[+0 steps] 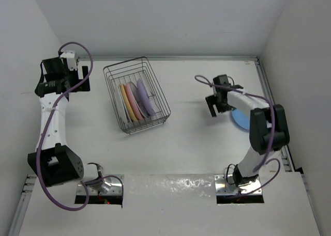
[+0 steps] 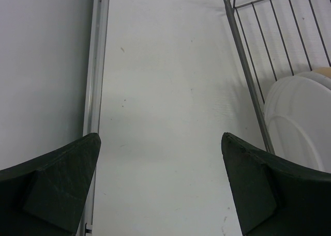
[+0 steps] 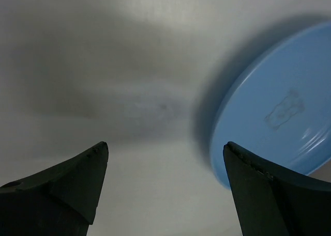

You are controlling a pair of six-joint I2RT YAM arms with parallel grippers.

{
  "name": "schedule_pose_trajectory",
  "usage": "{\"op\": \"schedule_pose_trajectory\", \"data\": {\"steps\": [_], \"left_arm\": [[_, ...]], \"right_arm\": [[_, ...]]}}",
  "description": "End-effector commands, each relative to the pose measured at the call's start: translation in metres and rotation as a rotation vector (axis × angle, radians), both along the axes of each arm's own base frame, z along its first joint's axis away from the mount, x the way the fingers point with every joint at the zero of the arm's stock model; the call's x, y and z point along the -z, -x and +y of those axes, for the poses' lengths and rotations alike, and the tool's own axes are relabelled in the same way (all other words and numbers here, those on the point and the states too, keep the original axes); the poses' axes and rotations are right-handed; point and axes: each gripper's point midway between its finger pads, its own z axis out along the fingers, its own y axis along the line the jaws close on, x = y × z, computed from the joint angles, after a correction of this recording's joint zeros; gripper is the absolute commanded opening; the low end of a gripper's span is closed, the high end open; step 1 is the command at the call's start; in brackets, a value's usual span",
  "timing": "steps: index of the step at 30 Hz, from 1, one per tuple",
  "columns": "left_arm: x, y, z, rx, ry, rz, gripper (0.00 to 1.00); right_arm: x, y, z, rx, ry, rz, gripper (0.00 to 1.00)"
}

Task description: Load the plates into the dish rack

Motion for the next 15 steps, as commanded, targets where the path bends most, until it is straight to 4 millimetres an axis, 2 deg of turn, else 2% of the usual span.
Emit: {"op": "schedule_pose_trajectory", "data": {"steps": [1, 5, 9, 11, 12, 14, 15], "left_arm": [[-0.029, -0.005, -0.002, 0.015, -0.012, -0.092, 0.99], [-0.028, 0.000, 0.000, 0.012, -0.032, -0.079, 0.99], [-0.027, 0.003, 0.002, 0.005, -0.044, -0.074, 0.99], [-0.024, 0.004, 0.001, 0.003, -0.035, -0.072, 0.99], [-0.024, 0.003, 0.000, 0.003, -0.031, -0.076, 0.99], [-0.018, 0.004, -0.002, 0.004, -0.016, -0.067, 1.00], [-0.014, 0.004, -0.002, 0.007, -0.012, -0.059, 1.00]], "right_arm": [[0.012, 0.013, -0.031, 0.031, 0.077, 0.051, 0.90], [0.020, 0.008, -0.069, 0.098, 0.142, 0.094, 0.87], [0.041, 0.019, -0.071, 0.066, 0.083, 0.140, 0.85], [0.055, 0.029, -0.079, 0.103, 0.020, 0.165, 0.82], [0.062, 0.033, -0.072, 0.121, -0.056, 0.183, 0.78], [0.074, 0.036, -0.071, 0.140, -0.120, 0.225, 0.69], [0.077, 0.037, -0.071, 0.140, -0.122, 0.236, 0.58]]}}
